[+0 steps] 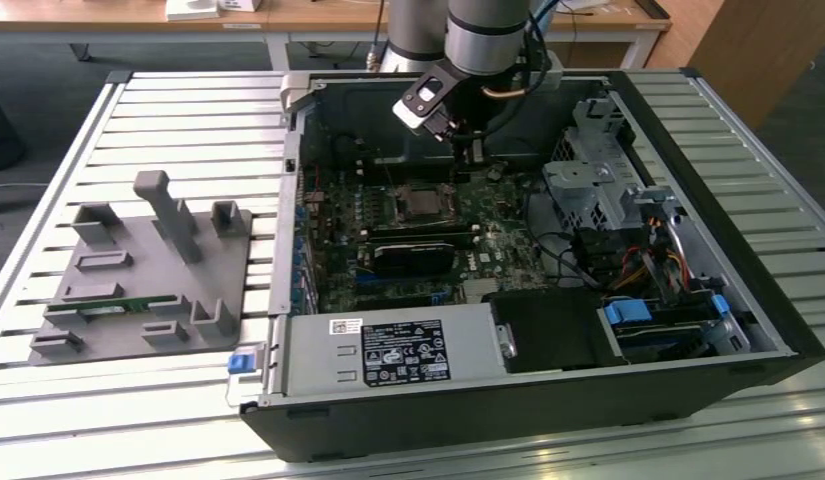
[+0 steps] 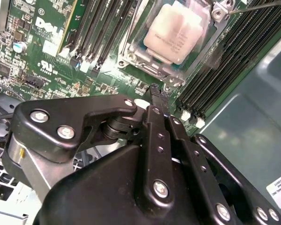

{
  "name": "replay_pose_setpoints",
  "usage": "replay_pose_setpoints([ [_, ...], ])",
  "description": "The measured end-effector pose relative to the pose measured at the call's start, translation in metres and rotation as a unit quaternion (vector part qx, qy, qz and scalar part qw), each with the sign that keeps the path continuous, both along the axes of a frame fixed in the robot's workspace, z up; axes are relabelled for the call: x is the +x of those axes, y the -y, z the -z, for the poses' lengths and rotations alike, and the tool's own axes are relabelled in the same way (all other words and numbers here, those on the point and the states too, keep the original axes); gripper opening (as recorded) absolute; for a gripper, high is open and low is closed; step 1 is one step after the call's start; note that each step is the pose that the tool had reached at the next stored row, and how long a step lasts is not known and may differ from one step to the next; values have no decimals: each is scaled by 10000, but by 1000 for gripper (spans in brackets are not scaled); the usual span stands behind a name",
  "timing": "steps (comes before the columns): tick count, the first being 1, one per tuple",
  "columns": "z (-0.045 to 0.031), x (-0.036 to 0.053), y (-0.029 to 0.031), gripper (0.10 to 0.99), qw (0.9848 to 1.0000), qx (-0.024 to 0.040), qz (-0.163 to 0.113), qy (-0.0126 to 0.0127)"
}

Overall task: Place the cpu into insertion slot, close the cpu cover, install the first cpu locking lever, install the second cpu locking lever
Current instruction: 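Close the cpu cover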

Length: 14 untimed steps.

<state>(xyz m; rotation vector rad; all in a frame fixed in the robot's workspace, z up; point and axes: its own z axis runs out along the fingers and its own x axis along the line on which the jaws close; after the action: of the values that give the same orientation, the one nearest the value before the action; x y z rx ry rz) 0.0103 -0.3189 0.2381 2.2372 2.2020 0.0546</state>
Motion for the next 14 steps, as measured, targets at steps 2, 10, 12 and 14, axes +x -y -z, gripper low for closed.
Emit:
replay_pose_setpoints([
  [2,4,-19,0,106,10000,0,0,0],
  [10,35,-129,0,106,10000,0,0,0],
  [12,43,-151,0,106,10000,0,0,0],
  [14,46,-175,0,106,10000,-1,0,0],
])
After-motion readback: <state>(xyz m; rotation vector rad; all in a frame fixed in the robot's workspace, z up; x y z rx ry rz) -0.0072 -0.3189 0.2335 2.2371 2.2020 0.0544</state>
